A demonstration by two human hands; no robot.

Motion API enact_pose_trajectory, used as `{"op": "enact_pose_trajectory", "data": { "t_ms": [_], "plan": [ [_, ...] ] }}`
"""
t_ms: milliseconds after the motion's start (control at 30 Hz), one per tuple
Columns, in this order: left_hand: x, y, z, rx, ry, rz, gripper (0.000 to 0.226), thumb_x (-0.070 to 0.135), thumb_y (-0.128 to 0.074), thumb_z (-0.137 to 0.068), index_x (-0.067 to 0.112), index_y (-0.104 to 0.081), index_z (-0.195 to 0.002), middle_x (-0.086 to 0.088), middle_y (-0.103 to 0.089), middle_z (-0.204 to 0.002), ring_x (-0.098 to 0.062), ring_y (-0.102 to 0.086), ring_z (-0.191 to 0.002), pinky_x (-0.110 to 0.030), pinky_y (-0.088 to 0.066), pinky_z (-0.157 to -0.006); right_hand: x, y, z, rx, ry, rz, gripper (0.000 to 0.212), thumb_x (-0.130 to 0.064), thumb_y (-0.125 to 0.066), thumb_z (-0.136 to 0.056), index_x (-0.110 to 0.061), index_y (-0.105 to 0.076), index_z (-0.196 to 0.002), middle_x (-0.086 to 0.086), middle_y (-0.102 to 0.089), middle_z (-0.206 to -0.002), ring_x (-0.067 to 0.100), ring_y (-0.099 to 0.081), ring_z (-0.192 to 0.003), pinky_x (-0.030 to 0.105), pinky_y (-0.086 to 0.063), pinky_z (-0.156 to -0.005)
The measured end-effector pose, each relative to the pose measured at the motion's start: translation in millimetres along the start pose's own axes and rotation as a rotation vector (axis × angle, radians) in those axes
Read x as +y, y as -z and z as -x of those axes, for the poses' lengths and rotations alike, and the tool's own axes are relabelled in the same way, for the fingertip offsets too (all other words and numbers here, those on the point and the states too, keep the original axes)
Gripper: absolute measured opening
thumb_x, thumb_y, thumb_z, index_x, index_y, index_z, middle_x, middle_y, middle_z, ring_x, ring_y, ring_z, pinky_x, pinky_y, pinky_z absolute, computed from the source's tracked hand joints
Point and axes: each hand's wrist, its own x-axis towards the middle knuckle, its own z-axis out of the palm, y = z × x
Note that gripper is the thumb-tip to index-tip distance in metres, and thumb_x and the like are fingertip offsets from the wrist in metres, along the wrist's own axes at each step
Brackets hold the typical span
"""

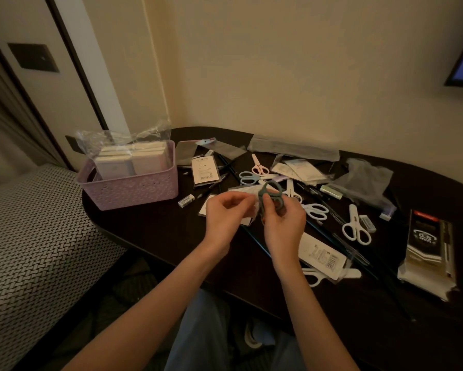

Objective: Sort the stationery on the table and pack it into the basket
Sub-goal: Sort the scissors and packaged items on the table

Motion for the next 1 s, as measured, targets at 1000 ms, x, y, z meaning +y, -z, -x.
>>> {"op": "enact_pose_trajectory", "data": {
  "t_ms": [1000],
  "plan": [
    [54.0, 65.8, -55.8, 0.088, -0.047, -0.858, 0.028, 0.013, -0.044, -0.092, -0.001, -0.064, -0.078, -0.018, -0.065, -0.076, -0.031, -0.063, -0.070, -0.045, -0.052, -0.067, -80.6, -52.7, -21.6, -0.651, -0.173, -0.190, 0.022, -0.011, -0.047, -0.099, 0.005, -0.061, -0.098, 0.011, -0.061, -0.068, 0.015, -0.055, -0.044, 0.024, -0.046, -0.040]
  ]
}}
